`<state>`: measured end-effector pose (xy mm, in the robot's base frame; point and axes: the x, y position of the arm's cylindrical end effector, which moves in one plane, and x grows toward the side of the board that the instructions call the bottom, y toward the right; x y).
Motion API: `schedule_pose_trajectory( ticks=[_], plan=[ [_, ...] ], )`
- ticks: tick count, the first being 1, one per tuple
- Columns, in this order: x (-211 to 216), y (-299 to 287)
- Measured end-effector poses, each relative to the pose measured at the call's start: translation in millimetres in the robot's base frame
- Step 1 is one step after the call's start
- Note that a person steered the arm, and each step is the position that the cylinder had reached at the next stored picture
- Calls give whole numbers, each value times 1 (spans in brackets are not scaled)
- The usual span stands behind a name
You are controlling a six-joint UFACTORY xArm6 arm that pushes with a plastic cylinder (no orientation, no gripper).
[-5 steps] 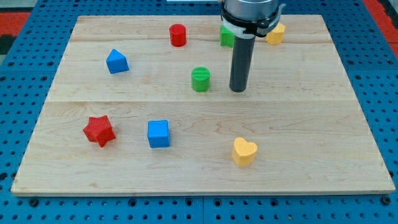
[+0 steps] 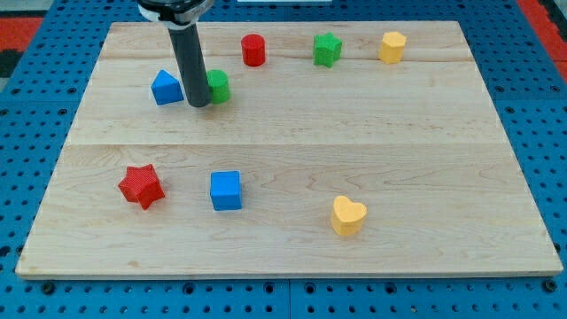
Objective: Push green circle into red circle
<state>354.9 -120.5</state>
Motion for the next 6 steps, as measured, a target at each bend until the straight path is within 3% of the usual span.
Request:
schedule_pose_trajectory(
  ticks=[5, 6],
  plan=[
    [-70, 100],
    [-40, 131]
  ],
)
